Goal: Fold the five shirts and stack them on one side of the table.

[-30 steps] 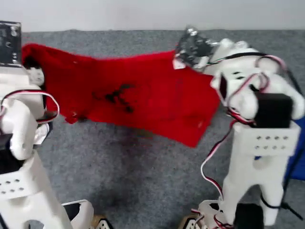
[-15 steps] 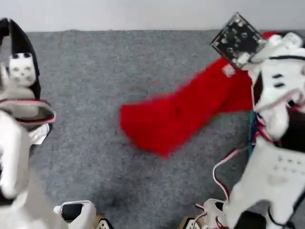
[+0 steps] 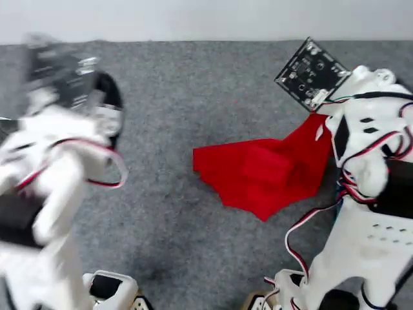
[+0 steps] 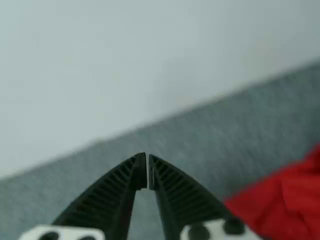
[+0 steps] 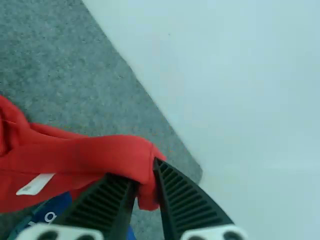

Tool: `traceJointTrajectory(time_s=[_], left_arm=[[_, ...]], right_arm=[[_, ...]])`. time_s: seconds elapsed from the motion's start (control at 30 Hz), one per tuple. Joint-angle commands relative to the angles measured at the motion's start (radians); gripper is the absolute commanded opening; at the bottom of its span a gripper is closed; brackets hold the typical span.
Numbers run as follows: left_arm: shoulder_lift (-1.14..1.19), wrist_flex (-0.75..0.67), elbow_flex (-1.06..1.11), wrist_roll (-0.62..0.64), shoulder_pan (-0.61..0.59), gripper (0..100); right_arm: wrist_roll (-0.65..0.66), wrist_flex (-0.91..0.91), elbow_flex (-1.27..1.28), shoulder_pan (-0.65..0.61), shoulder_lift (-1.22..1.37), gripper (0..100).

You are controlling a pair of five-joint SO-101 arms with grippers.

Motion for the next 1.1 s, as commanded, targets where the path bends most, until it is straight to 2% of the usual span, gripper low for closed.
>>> traceJointTrajectory(time_s=[0.0, 0.13, 0.27, 0.37, 0.73, 1.07], left_arm=[[0.003, -0.071, 0.211, -0.006, 0.074, 1], [0.003, -0.209, 0.42, -0.074, 0.153, 1], [0.008, -0.393, 0.613, -0.089, 0.203, 1], [0.086, -0.468, 0.656, -0.089, 0.224, 1], [0.598, -0.437, 0.308, -0.089, 0.265, 2], [0.973, -0.442, 0.036, -0.107, 0.387, 2]], right_arm=[[-0.011, 0.007, 0.035, -0.002, -0.033, 1.2], [-0.011, 0.005, 0.117, -0.002, -0.039, 1.2], [-0.011, -0.001, 0.184, -0.001, -0.039, 1.2], [-0.011, -0.002, 0.233, -0.001, -0.039, 1.1], [-0.012, -0.004, 0.35, 0.001, -0.031, 1.1], [-0.012, -0.102, 0.384, 0.125, -0.038, 1.1]])
